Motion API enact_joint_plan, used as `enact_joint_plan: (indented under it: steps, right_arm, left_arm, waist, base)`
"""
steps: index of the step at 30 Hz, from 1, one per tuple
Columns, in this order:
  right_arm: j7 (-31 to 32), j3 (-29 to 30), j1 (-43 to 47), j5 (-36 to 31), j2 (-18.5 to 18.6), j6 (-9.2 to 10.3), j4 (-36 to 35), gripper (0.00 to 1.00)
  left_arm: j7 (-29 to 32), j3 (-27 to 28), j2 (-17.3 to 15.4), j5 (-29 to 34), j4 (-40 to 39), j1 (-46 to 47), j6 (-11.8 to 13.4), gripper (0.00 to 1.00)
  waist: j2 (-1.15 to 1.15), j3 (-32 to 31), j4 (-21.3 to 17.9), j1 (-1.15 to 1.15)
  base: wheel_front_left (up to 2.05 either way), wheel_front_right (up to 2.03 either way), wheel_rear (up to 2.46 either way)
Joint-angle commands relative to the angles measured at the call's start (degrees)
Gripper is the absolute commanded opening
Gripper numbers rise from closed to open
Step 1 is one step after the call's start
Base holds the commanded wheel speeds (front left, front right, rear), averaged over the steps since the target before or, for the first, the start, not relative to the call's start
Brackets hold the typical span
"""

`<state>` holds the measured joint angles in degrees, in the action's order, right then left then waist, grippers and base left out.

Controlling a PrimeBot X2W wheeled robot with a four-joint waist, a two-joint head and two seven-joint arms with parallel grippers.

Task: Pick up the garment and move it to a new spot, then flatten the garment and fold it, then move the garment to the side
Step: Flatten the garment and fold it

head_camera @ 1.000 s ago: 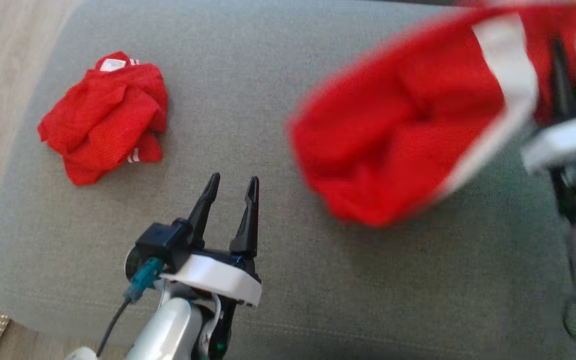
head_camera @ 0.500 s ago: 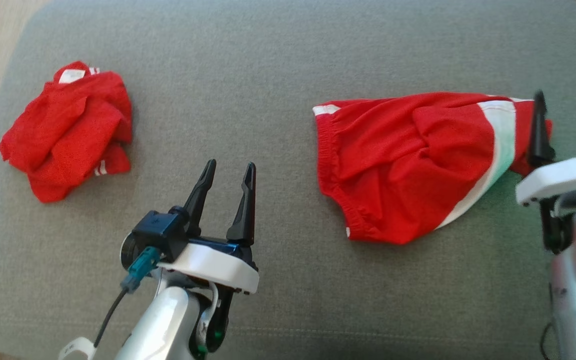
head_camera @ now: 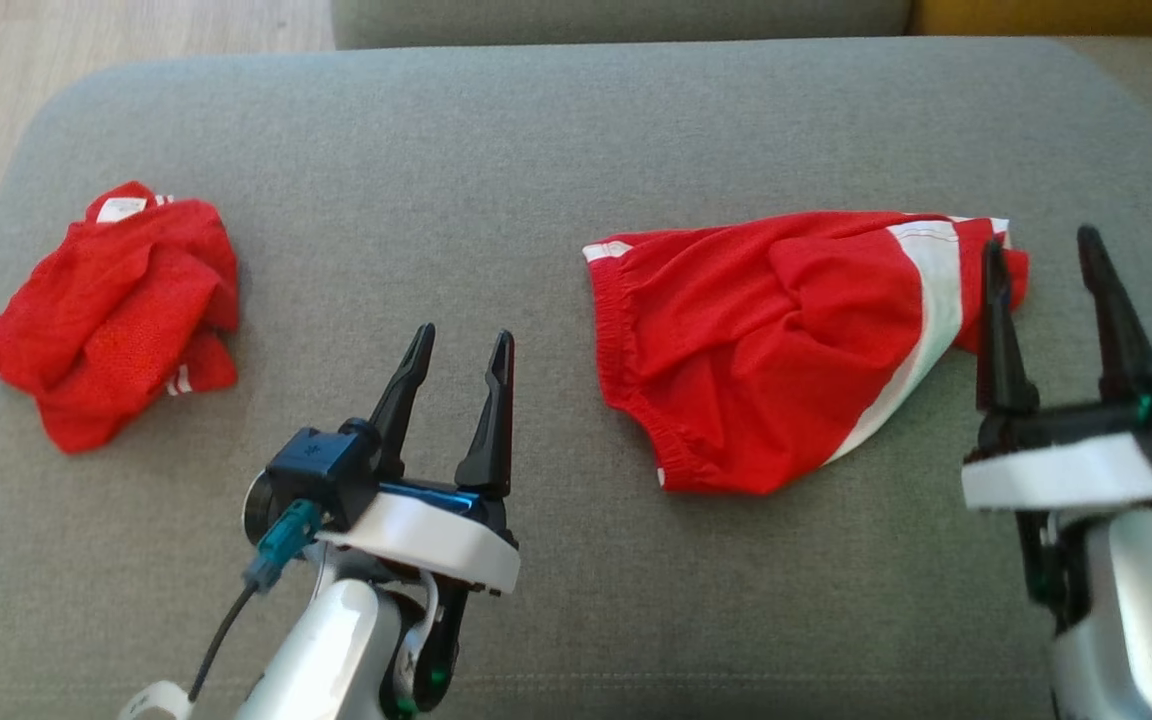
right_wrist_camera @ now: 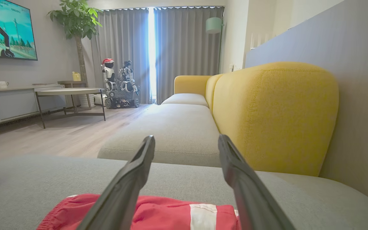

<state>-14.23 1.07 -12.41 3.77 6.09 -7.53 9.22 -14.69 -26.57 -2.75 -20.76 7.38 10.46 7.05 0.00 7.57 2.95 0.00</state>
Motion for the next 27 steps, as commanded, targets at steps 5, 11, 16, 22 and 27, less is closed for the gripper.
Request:
enact_joint_plan:
  steps: [5,11,16,22,27]
  right_arm:
    - [-0.73,-2.76,5.03,0.79,-1.21,0.04,-6.23,1.00]
    - [-0.75,-3.19,6.61,0.12,-2.16,0.04,-7.47,1.00]
    - [-0.76,-3.18,5.65,-0.27,-2.41,0.04,-8.07,1.00]
    - [-0.76,-3.53,4.72,-0.18,-2.61,0.04,-8.15,1.00]
    - [-0.76,-3.48,4.24,-0.01,-2.79,0.04,-7.80,1.00]
  left_arm:
    - [-0.30,2.31,-0.13,-0.97,-2.24,-0.03,-0.14,1.00]
    - [-0.30,1.89,-0.13,-1.92,-1.19,-0.19,-0.51,1.00]
    - [-0.30,0.44,-0.13,-2.98,1.17,1.13,-1.39,1.00]
    - [-0.30,-5.58,-0.13,-4.24,12.38,4.97,-3.91,1.00]
    - [-0.30,-8.42,-0.13,-7.99,16.72,7.13,-5.10,1.00]
  waist:
    - [0.00,-0.50,-0.98,0.00]
    - [0.00,-0.21,-3.00,0.00]
    - [0.00,1.03,-5.01,0.00]
    - [0.00,2.62,-8.29,0.00]
    - [0.00,3.29,-10.36,0.00]
  base:
    - [0.00,0.00,0.00]
    - [0.00,0.00,0.00]
    - [0.00,0.00,0.00]
    - [0.00,0.00,0.00]
    - [0.00,0.00,0.00]
